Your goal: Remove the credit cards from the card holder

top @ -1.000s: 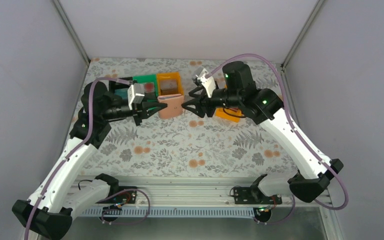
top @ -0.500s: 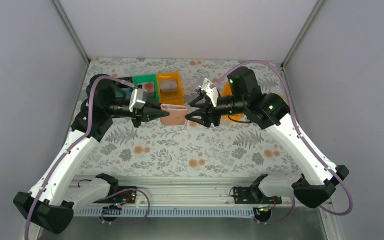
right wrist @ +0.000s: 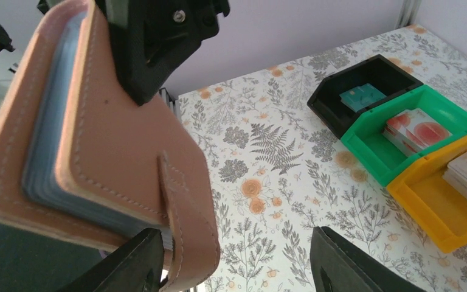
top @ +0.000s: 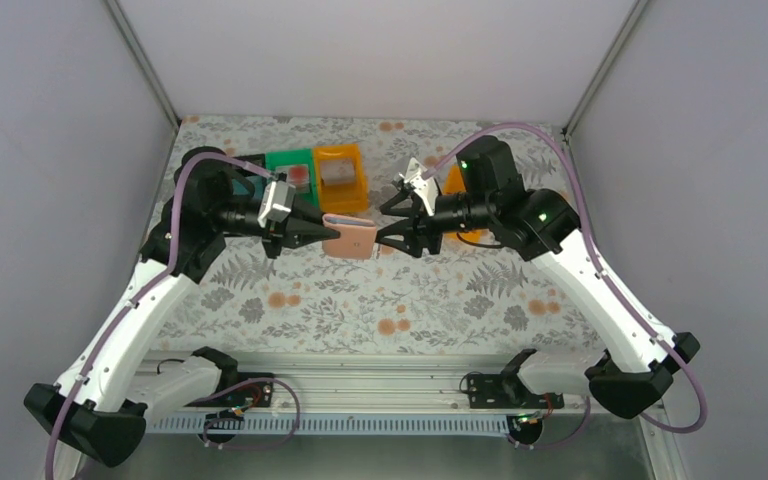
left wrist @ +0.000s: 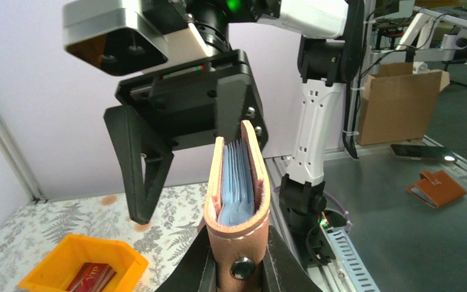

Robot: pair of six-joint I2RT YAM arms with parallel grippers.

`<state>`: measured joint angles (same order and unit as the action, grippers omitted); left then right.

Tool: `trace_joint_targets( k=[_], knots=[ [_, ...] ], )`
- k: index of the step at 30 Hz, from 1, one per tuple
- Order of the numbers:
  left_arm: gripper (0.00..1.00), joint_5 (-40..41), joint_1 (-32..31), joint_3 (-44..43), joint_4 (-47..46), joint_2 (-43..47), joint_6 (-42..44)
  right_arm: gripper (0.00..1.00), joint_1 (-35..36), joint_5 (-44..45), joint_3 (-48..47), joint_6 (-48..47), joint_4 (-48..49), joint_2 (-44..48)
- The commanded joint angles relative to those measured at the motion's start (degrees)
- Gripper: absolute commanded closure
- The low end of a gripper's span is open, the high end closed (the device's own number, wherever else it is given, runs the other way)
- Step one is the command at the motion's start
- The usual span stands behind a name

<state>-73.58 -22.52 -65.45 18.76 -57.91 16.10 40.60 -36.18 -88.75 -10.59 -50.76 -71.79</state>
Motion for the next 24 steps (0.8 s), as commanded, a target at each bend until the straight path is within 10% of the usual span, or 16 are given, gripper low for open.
trace_joint_targets(
  k=[1,17,24],
  knots=[
    [0.98,3.04,-0.90,0.55,-8.01,0.06,-5.72,0.36,0.56,-3.13,1.99,1.59,3.04,1.65],
    [0.98,6.75,-2.35,2.14,-9.50,-0.80,-10.44,0.19,7.29,-9.31,1.30,6.44,9.98,-1.14],
    [0.97,5.79,-2.66,4.31,-10.32,-1.18,-10.92,0.69,7.40,-9.81,5.85,11.56,22.29,1.99]
  ],
)
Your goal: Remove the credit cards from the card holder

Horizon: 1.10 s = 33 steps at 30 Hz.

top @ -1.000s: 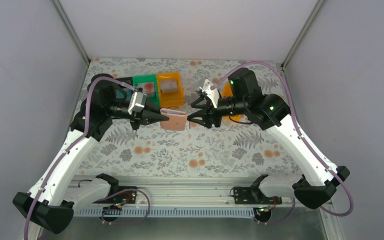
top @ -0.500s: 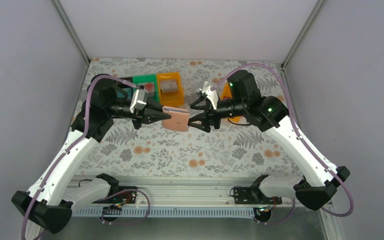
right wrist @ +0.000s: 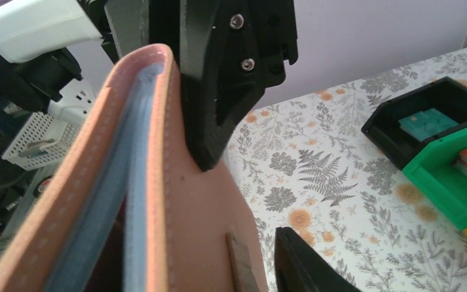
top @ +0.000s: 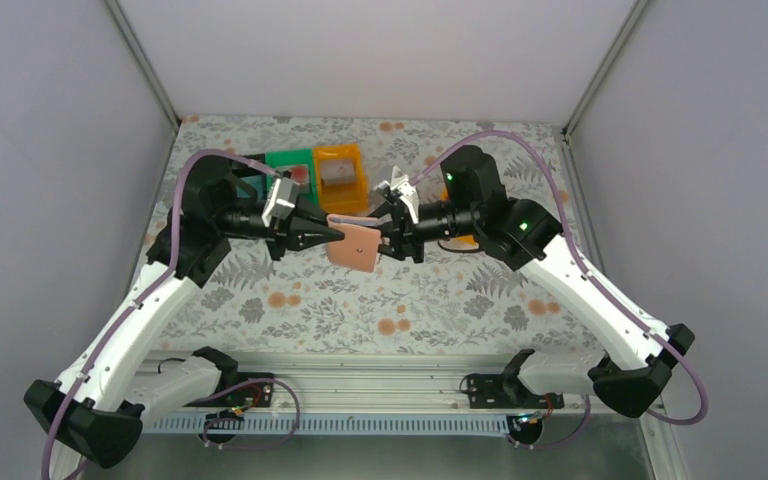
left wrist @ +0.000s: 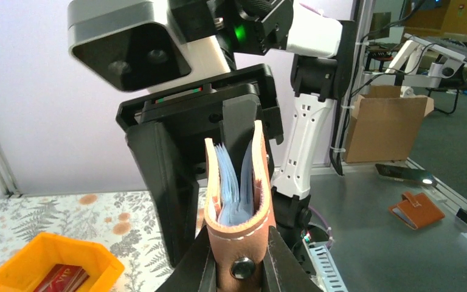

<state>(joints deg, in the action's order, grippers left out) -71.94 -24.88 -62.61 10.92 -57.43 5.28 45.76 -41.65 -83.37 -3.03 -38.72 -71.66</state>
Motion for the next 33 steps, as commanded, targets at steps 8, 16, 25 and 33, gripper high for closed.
trace_joint_targets(
  k=[8,16,25,33],
  knots=[
    [0.97,6.08,-0.45,2.08,-3.28,-1.54,-2.40,0.96,2.06,-0.98,-1.64,2.86,6.21,1.92],
    [0.00,36.61,0.26,2.93,-2.75,-0.61,-6.85,0.96,0.25,24.44,-1.64,19.62,0.39,1.77],
    [0.00,42.65,-0.10,6.61,-4.98,0.10,-9.93,0.96,-0.26,54.88,-18.70,43.95,-28.13,-13.10],
    [0.00,44.09,-4.88,10.27,-10.01,-1.92,-16.19,0.96,4.70,53.08,-24.46,45.52,-27.18,-20.80]
  ],
)
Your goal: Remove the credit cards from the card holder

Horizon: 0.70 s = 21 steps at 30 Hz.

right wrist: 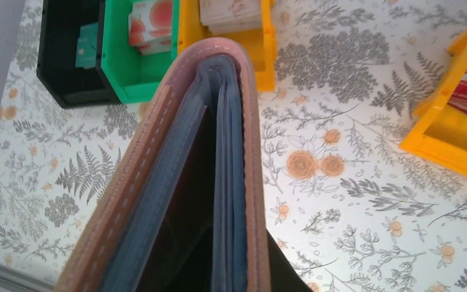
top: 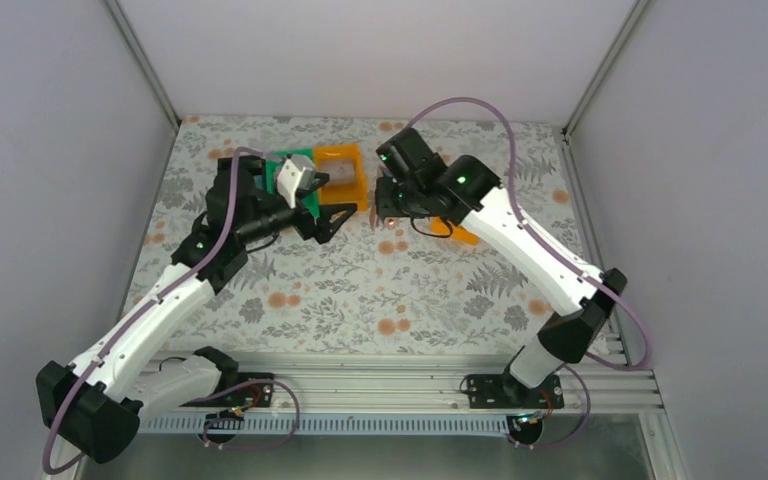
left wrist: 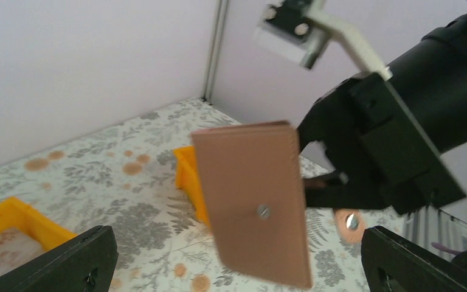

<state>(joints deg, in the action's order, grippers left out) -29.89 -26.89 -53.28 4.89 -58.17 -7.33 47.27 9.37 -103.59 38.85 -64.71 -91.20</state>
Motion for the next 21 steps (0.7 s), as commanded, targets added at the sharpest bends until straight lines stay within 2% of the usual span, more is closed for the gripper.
trace_joint_targets(
  k=[1,4,7,12,14,19,21],
  knots=[
    [0.00,2.71,-4.22,0.98,-3.84,-1.95,-3.11,0.96,3.81,1.60,-4.40,3.65,-0.94,-2.21],
    [0.00,6.27,-7.25,0.90,-2.38,-4.25,-1.12,0.96,4.61,-0.70,-4.43,3.66,0.29,-2.85],
    [0.00,11.61,-7.42,0.39,-1.03,-5.34,-0.81,0.96,4.69,-2.77,-4.13,2.91,2.00,-1.70],
    [0.28,17.58,-7.30,-0.58,0.83,-4.84,3.99,0.96,4.53,-8.37,-2.25,-0.51,5.71,1.21],
    [0.35,17.86,-6.89,-0.51,1.81,-4.82,4.52,0.96,3.91,-12.50,-0.25,-2.47,9.37,3.14],
    [0.60,17.88,-4.44,-2.05,7.26,-3.42,4.61,0.96,0.47,-15.06,1.94,-7.48,8.80,7.42],
    [0.66,16.57,-3.72,-2.94,8.95,-3.02,4.51,0.96,-0.48,-19.58,3.53,-11.66,10.10,9.98]
  ],
)
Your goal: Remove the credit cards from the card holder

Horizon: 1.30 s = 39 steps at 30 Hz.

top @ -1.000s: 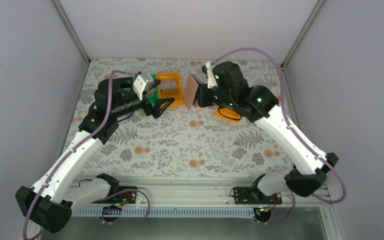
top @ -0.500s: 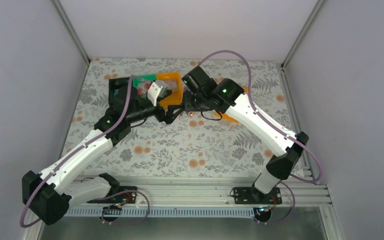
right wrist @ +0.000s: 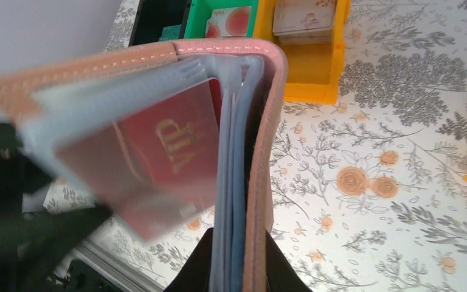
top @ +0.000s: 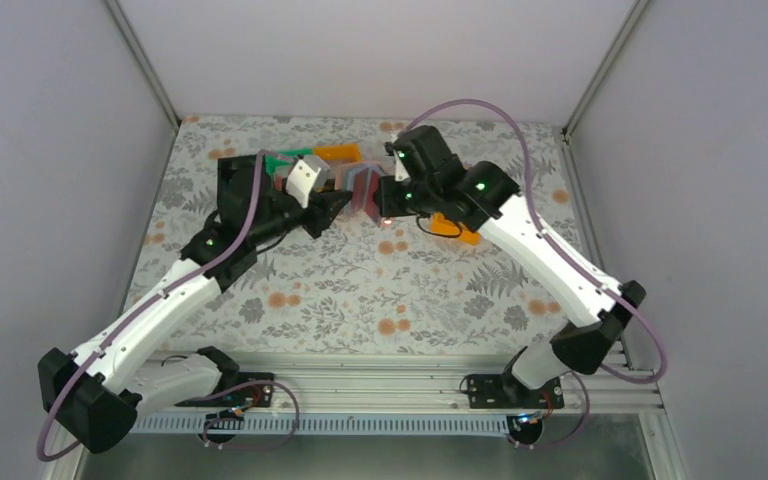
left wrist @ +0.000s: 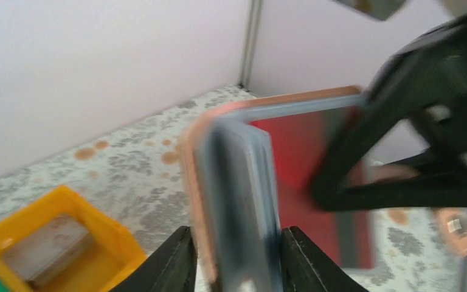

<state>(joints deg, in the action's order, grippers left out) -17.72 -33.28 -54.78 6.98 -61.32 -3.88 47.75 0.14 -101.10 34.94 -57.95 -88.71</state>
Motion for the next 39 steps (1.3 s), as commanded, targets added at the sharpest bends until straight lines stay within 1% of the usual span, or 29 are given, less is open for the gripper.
trace_joint_targets(
  k=[1,5,9,11,12,15,16,18,20,22,24,26,29,31,32,34,35,37,38,39],
  knots=[
    [0.66,3.89,3.00,-1.75,7.70,0.24,0.80,0.96,-1.51,-11.90,2.13,-9.51,3.82,8.66],
    [0.66,0.52,3.82,-2.43,8.81,0.76,1.05,0.96,-3.67,-17.70,5.27,-14.37,4.42,11.94],
    [0.65,-1.25,4.26,-2.30,8.79,1.14,1.42,0.96,-4.06,-22.79,7.15,-18.41,5.29,14.80],
    [0.63,-4.50,4.67,-2.83,8.65,1.27,2.21,0.96,-4.19,-23.68,8.20,-19.87,5.94,16.60],
    [0.61,-8.95,4.86,-3.36,8.59,1.43,3.09,0.96,-4.28,-23.69,8.65,-20.44,6.07,17.49],
    [0.44,-21.44,4.91,-5.45,9.00,2.22,7.25,0.96,-4.73,-22.05,9.12,-21.50,6.05,19.19],
    [0.40,-24.38,4.95,-6.05,9.69,2.52,8.55,0.96,-4.95,-21.46,9.02,-21.88,5.75,19.46],
    [0.36,-27.02,4.95,-6.81,11.62,3.24,10.48,0.96,-5.34,-21.63,8.74,-23.10,5.37,19.96],
    [0.34,-28.35,5.02,-7.12,13.79,4.04,13.38,0.96,-5.59,-22.37,9.10,-24.55,5.70,20.66],
    [0.32,-28.93,5.05,-7.33,14.69,5.53,15.80,0.96,-5.90,-22.36,9.55,-25.87,6.08,21.75],
    [0.26,-29.29,5.06,-7.58,14.13,7.36,16.65,0.96,-6.15,-22.32,10.05,-26.61,6.77,22.35],
    [0.21,-28.22,5.06,-7.60,11.83,8.09,14.70,0.96,-6.34,-23.38,10.36,-26.87,7.75,22.39],
    [0.20,-26.10,5.06,-7.46,8.72,7.70,8.83,0.96,-6.35,-25.91,10.82,-27.09,9.33,21.72],
    [0.18,-27.40,5.01,-7.37,7.22,7.17,7.49,0.96,-6.36,-26.64,10.55,-27.73,9.42,20.97],
    [0.16,-28.07,4.80,-7.27,6.49,6.98,7.33,0.96,-6.35,-26.69,10.42,-27.85,9.40,20.68],
    [0.09,-27.28,4.05,-7.10,5.41,6.83,6.96,0.96,-6.35,-26.43,10.23,-27.78,9.86,20.24],
    [0.07,-24.68,3.64,-7.08,5.15,6.72,6.44,0.96,-6.35,-26.53,10.14,-27.41,10.41,20.03],
    [0.01,-15.73,2.97,-7.45,4.70,6.32,3.21,0.96,-6.35,-27.47,10.05,-25.89,12.13,19.22],
    [0.00,-13.60,2.96,-7.68,4.77,5.93,2.20,0.96,-6.35,-27.51,9.97,-24.62,13.16,18.74],
    [0.00,-13.12,2.96,-7.86,4.40,5.65,1.92,0.96,-6.35,-27.12,9.79,-23.15,13.76,17.95]
  ],
)
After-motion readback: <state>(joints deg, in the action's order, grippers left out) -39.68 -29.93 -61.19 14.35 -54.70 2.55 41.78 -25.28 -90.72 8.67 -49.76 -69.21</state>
